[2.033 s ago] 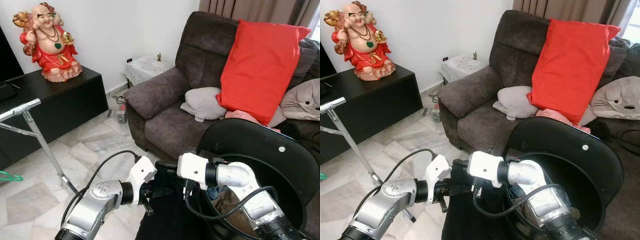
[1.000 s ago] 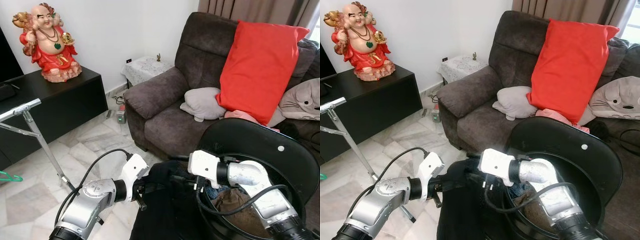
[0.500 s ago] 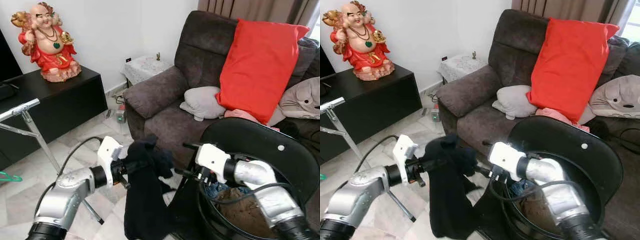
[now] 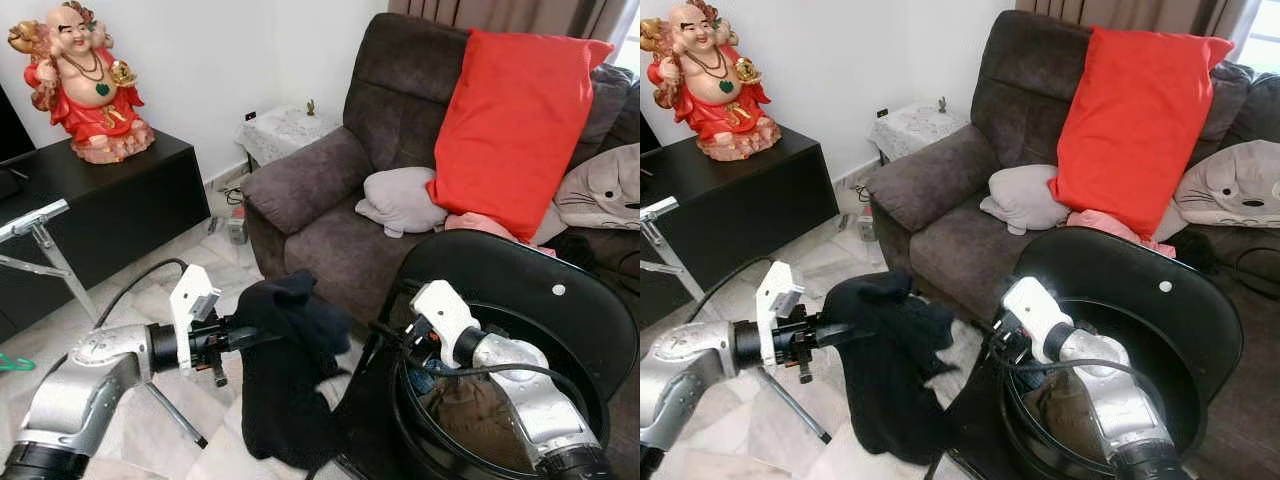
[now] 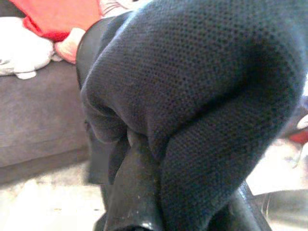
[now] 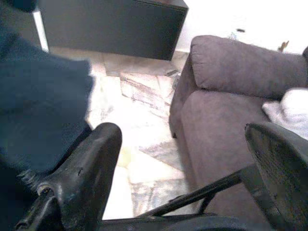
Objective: Hang hanger
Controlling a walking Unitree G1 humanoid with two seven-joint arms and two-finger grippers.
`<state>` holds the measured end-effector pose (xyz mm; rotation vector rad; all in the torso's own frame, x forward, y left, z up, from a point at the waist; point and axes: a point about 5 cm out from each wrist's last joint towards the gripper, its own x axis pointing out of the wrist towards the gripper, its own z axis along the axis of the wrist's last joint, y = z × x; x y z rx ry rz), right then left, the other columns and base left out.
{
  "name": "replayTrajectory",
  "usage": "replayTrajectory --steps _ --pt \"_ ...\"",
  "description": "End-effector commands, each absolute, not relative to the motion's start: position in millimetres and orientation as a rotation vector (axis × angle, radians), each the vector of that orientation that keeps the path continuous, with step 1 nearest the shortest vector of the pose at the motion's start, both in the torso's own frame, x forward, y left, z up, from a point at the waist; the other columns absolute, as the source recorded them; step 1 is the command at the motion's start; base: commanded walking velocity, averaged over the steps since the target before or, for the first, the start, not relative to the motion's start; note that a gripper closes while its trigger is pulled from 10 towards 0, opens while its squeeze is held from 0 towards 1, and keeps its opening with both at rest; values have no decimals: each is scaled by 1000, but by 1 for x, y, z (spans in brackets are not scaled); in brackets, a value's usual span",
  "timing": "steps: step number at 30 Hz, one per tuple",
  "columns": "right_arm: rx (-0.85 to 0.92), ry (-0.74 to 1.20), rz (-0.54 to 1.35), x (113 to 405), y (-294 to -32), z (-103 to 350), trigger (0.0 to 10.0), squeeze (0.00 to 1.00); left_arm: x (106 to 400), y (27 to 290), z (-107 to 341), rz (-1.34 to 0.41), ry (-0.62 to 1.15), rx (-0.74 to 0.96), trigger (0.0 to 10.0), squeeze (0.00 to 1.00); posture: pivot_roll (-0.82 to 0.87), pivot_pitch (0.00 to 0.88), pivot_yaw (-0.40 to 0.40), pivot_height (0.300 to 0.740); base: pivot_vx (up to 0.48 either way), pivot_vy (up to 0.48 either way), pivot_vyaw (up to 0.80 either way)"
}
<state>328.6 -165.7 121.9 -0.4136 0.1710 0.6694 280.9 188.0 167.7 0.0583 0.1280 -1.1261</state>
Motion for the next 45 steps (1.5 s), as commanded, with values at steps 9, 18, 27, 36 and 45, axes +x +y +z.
replayTrajectory --steps 9,18,27,36,45 --pt "-135 82 347 333 -167 117 10000 0 309 188 135 -636 136 125 10000 0 1 56 41 740 0 0 0" --pt "-24 76 334 311 -151 103 10000 0 291 180 107 -285 74 -66 10000 0 3 61 45 740 0 0 0" --pt "-27 129 385 317 -147 105 10000 0 292 162 134 -624 27 -31 10000 0 -1 48 47 740 0 0 0" --pt "-57 235 481 318 -149 97 10000 0 301 191 184 -895 21 99 10000 0 3 28 44 740 0 0 0" --pt "245 390 686 291 -135 73 10000 0 302 200 231 -1050 -112 87 10000 0 0 36 32 740 0 0 0"
